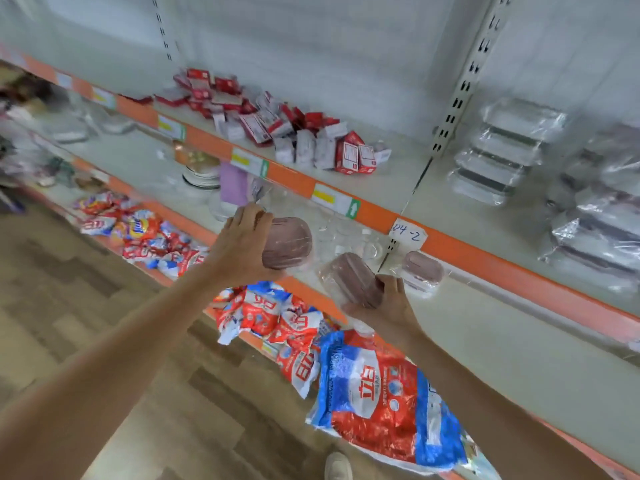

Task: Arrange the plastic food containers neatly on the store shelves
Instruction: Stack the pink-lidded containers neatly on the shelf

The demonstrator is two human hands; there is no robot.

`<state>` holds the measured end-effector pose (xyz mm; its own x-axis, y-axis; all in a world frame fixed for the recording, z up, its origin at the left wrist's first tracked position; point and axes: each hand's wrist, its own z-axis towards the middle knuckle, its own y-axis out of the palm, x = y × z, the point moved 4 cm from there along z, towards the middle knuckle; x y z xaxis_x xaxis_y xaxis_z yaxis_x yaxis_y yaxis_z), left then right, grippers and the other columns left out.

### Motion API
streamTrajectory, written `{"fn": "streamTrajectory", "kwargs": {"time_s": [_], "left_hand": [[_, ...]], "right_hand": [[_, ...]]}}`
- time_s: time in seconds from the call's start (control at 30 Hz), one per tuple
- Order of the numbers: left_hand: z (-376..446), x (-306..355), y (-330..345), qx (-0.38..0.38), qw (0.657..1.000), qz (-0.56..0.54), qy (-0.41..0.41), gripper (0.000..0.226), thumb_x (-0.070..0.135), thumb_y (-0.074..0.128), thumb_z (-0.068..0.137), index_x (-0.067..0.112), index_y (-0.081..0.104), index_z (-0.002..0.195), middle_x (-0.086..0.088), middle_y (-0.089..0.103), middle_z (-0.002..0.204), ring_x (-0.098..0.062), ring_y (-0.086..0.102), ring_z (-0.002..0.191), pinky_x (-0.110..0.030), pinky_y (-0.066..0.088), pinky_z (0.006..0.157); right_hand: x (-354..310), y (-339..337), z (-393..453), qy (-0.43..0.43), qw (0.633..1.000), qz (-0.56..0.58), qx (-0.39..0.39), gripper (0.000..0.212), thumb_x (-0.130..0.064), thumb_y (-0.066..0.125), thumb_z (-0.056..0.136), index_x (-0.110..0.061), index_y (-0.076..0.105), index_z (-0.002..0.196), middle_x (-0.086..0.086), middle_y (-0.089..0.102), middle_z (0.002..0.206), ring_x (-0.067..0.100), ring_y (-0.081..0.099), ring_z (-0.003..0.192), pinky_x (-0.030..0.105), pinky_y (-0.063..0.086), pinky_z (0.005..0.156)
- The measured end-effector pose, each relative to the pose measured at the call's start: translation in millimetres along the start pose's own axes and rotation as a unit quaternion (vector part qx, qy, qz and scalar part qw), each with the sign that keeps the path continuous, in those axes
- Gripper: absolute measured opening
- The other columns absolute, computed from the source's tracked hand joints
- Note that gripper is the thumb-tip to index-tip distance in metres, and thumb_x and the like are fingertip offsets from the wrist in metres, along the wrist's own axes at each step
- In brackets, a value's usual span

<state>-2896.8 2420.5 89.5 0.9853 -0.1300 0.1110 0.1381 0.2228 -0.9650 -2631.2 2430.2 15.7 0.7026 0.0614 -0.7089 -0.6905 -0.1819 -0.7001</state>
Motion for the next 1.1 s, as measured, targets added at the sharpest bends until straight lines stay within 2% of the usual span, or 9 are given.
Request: {"fn": "streamTrajectory", "kwargs": {"time_s": [0.1,0.27,0.37,0.5,0.63,0.73,0.8,0.93,1.1], "left_hand": [[11,3,-27,0.044,0.999,-0.018,-0.002,0.102,0.057,0.084,0.050,0.003,0.047,0.128,-0.018,0.040,0.120,-0.034,0.040,0.112,-0.044,0.036,0.094],[43,32,-46,0.066,0.995,-0.074,0.004,0.103,0.061,0.081,0.052,0.011,0.040,0.133,-0.012,0.033,0.126,-0.030,0.032,0.120,-0.045,0.029,0.102],[60,53,-49,0.059,0.996,-0.071,0.015,0.101,0.066,0.076,0.055,0.013,0.039,0.132,-0.009,0.033,0.126,-0.028,0.030,0.122,-0.043,0.026,0.104],[82,79,-55,0.055,0.996,-0.060,0.022,0.097,0.070,0.071,0.059,0.011,0.038,0.127,-0.009,0.033,0.124,-0.027,0.031,0.120,-0.041,0.025,0.104],[108,99,-57,0.027,0.997,-0.064,0.043,0.100,0.071,0.069,0.062,0.011,0.033,0.134,-0.009,0.029,0.134,-0.027,0.027,0.128,-0.043,0.024,0.107],[125,115,-57,0.039,0.995,-0.069,0.064,0.101,0.071,0.070,0.061,0.012,0.034,0.135,-0.007,0.031,0.131,-0.026,0.029,0.126,-0.042,0.025,0.105],[135,126,-57,0.041,0.993,-0.078,0.077,0.102,0.070,0.071,0.060,0.012,0.034,0.136,-0.006,0.031,0.129,-0.025,0.029,0.125,-0.042,0.025,0.105],[154,140,-59,0.029,0.993,-0.071,0.085,0.101,0.071,0.071,0.058,0.013,0.037,0.133,-0.003,0.032,0.122,-0.023,0.032,0.119,-0.038,0.028,0.103],[174,149,-63,0.017,0.994,-0.058,0.094,0.100,0.068,0.072,0.061,0.012,0.036,0.135,-0.002,0.032,0.123,-0.021,0.032,0.118,-0.037,0.029,0.102]], "right_hand": [[-32,-31,0,-0.033,0.999,-0.023,0.021,0.086,-0.045,0.083,0.063,-0.012,0.040,0.129,0.001,0.037,0.120,0.014,0.044,0.106,0.022,0.036,0.085],[-49,-100,7,-0.059,0.988,-0.099,0.107,0.088,-0.046,0.083,0.062,-0.015,0.041,0.132,0.002,0.035,0.123,0.019,0.036,0.119,0.030,0.034,0.103],[-40,-133,13,-0.036,0.981,-0.124,0.143,0.086,-0.044,0.082,0.063,-0.014,0.042,0.134,0.004,0.034,0.125,0.022,0.036,0.119,0.022,0.030,0.097],[-19,-159,20,0.004,0.977,-0.125,0.174,0.084,-0.046,0.080,0.064,-0.011,0.043,0.130,0.001,0.033,0.121,0.021,0.038,0.117,0.022,0.031,0.098],[-8,-176,32,0.040,0.977,-0.177,0.110,0.074,-0.050,0.073,0.073,-0.015,0.045,0.132,0.006,0.041,0.127,0.023,0.041,0.119,0.026,0.034,0.097],[-10,-186,45,0.034,0.971,-0.229,0.061,0.062,-0.053,0.068,0.076,-0.015,0.053,0.123,0.007,0.053,0.119,0.025,0.050,0.112,0.032,0.043,0.095],[-9,-193,54,0.030,0.965,-0.256,0.040,0.064,-0.055,0.067,0.076,-0.015,0.052,0.125,0.006,0.056,0.119,0.025,0.052,0.111,0.036,0.044,0.095],[0,-203,69,0.011,0.963,-0.267,0.027,0.077,-0.051,0.068,0.078,-0.012,0.040,0.138,0.007,0.050,0.130,0.025,0.048,0.119,0.032,0.039,0.101],[14,-207,79,-0.004,0.951,-0.307,0.032,0.084,-0.042,0.066,0.083,-0.010,0.022,0.147,0.008,0.026,0.150,0.023,0.023,0.140,0.036,0.028,0.112]]}}
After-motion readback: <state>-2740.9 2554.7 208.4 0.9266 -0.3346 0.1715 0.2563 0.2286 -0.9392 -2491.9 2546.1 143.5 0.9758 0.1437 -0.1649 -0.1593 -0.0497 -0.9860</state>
